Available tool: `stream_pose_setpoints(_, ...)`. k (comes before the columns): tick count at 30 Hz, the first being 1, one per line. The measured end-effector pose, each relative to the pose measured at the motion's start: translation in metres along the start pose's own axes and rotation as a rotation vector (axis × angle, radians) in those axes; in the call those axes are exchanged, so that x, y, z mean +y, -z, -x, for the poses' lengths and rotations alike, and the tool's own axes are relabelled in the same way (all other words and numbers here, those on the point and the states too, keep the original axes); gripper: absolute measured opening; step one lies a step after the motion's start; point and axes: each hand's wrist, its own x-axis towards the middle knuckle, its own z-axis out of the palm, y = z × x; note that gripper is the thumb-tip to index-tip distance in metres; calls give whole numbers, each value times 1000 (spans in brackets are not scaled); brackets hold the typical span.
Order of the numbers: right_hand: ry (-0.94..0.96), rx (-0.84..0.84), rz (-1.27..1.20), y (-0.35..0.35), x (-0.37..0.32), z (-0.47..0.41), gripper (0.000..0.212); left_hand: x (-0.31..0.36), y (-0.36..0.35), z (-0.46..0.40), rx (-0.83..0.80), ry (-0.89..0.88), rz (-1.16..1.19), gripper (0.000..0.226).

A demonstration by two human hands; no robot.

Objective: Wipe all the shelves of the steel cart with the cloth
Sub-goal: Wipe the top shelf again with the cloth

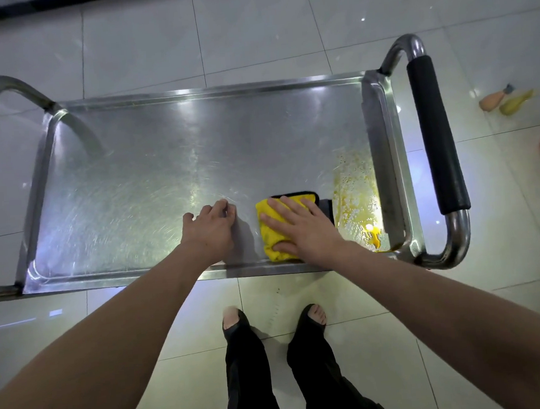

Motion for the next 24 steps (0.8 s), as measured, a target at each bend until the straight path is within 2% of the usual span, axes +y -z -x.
stream_pose_setpoints(8,-2,37,1,-7,-1,33,69,-1,2,2,-14,-9,13,63)
stream_pose_setpoints(16,-25,-23,6,0,35,63,72,-6,-1,3,-11,-29,56,67)
stream_pose_setpoints(24,-80,28,-3,-7,17,54,68,-9,-3,3,-14,-32,73,66)
